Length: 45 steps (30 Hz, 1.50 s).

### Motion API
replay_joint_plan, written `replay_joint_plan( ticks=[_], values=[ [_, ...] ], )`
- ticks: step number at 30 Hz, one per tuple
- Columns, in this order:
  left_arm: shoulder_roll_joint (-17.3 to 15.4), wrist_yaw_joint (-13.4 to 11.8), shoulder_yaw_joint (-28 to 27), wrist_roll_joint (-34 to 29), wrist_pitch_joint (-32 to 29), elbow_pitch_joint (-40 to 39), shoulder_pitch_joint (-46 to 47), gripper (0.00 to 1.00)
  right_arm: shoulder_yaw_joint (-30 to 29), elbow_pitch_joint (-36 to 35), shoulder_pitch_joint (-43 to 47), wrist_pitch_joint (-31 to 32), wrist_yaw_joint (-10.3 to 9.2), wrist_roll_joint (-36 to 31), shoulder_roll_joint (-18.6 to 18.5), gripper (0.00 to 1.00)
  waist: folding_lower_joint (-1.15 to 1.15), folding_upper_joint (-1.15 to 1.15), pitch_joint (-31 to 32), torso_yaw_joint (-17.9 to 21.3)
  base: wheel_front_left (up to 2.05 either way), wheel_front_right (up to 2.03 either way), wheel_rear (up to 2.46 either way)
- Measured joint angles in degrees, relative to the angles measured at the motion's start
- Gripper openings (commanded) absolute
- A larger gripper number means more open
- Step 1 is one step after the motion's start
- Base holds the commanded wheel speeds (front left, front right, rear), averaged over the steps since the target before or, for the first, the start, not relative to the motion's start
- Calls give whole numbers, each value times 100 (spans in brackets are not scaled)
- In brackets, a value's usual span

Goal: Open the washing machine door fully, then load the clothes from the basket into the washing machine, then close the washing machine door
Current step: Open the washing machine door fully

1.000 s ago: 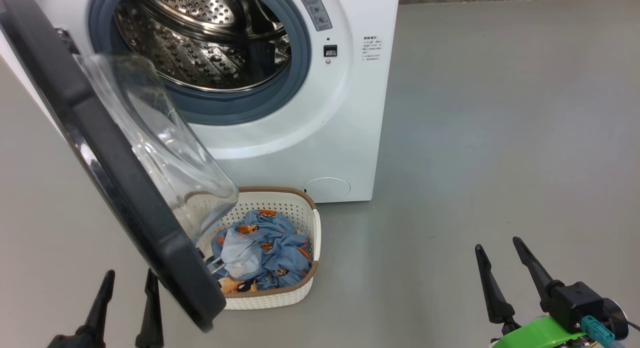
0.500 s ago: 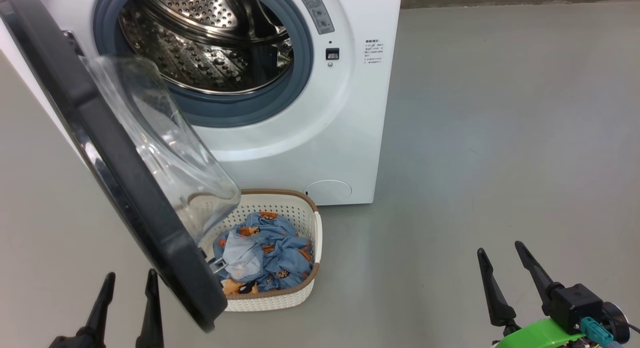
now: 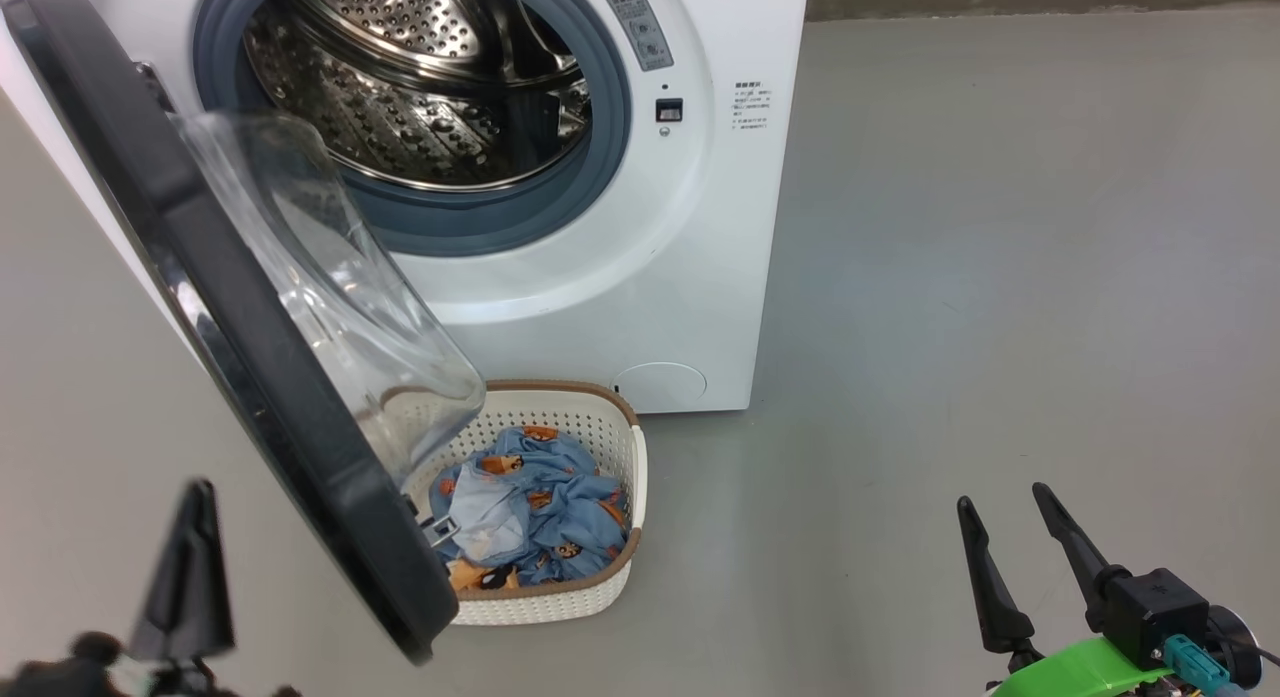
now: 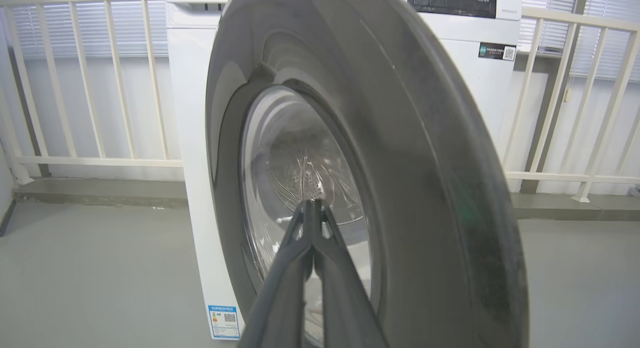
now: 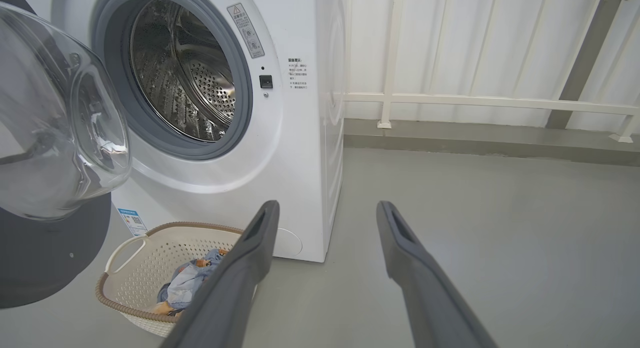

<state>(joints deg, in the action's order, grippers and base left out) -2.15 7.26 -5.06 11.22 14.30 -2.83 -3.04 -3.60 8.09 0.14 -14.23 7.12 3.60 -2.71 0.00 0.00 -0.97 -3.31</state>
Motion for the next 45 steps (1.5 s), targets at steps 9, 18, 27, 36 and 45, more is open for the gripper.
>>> replay_joint_plan(
  ticks=[9, 18, 27, 36, 45],
  values=[
    [-1, -3, 66, -121, 49, -2000, 406, 0, 5, 37, -1, 0, 0, -1, 1, 100, 0, 0, 3, 7, 0, 0, 0],
    [-59, 2, 1550, -216, 49, -2581, 615, 0, -23, 40, -1, -1, 0, -1, 2, 100, 0, 0, -38, 0, 0, 0, 0],
    [-191, 4, 2867, -218, 49, -2138, 625, 0, -41, 37, -4, -2, 0, -1, 2, 100, 0, 0, -114, 31, 0, 0, 0],
    [-388, 4, 3333, -208, 48, -1647, 504, 0, -79, 38, -7, -5, 0, -1, 2, 100, 0, 0, -184, 18, 0, 0, 0],
    [-506, 5, 3601, -257, 48, -1143, 192, 0, -79, 51, -15, -7, 0, 0, 2, 100, 0, 0, -227, -64, 0, 0, 0]
  ],
)
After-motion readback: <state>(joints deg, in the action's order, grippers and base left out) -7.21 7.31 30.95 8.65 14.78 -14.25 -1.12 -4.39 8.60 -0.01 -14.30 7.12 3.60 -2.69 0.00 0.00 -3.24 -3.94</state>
